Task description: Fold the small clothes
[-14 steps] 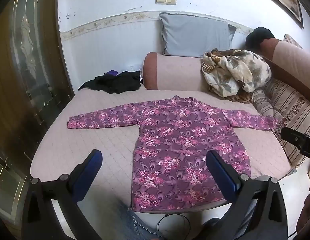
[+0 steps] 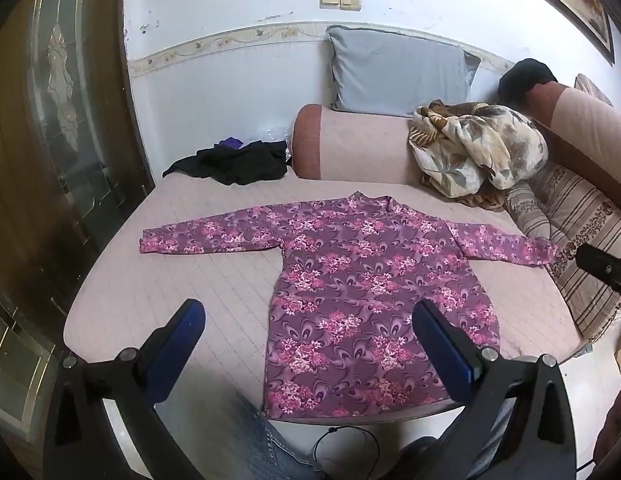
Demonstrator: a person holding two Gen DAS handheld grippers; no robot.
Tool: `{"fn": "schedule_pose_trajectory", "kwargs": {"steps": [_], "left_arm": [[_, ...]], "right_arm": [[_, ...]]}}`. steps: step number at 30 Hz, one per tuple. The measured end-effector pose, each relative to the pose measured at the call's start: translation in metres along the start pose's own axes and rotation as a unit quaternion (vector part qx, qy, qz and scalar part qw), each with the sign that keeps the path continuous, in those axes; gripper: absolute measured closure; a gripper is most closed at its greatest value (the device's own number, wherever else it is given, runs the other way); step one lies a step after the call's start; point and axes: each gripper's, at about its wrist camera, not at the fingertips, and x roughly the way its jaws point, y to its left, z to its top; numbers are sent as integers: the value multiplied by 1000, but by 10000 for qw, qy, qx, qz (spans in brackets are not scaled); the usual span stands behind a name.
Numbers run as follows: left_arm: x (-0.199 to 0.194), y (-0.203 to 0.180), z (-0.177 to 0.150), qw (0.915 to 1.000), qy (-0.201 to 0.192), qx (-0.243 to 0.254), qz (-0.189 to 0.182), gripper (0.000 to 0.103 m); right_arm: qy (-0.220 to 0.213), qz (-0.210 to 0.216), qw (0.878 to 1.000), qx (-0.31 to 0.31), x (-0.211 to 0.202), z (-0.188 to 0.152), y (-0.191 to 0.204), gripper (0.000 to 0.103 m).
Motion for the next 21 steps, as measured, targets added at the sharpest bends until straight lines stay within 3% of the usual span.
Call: {"fn": "schedule_pose_trajectory", "kwargs": {"steps": [5, 10, 15, 21], "left_arm": [[3, -5, -2, 10000, 19, 48, 28, 0], [3, -7, -1, 9999, 42, 46, 84, 0], [5, -7, -2, 9999, 55, 46, 98, 0], [5, -8, -1, 9999, 31, 60, 91, 0]], "right_arm": [[8, -92, 9999, -97, 2, 12, 1, 0], [-332, -496, 9981, -160, -9, 8, 0, 0], [-363, -423, 9975, -433, -11, 7, 13, 0], [-288, -368, 9984, -333, -13, 1, 15, 0]]}}
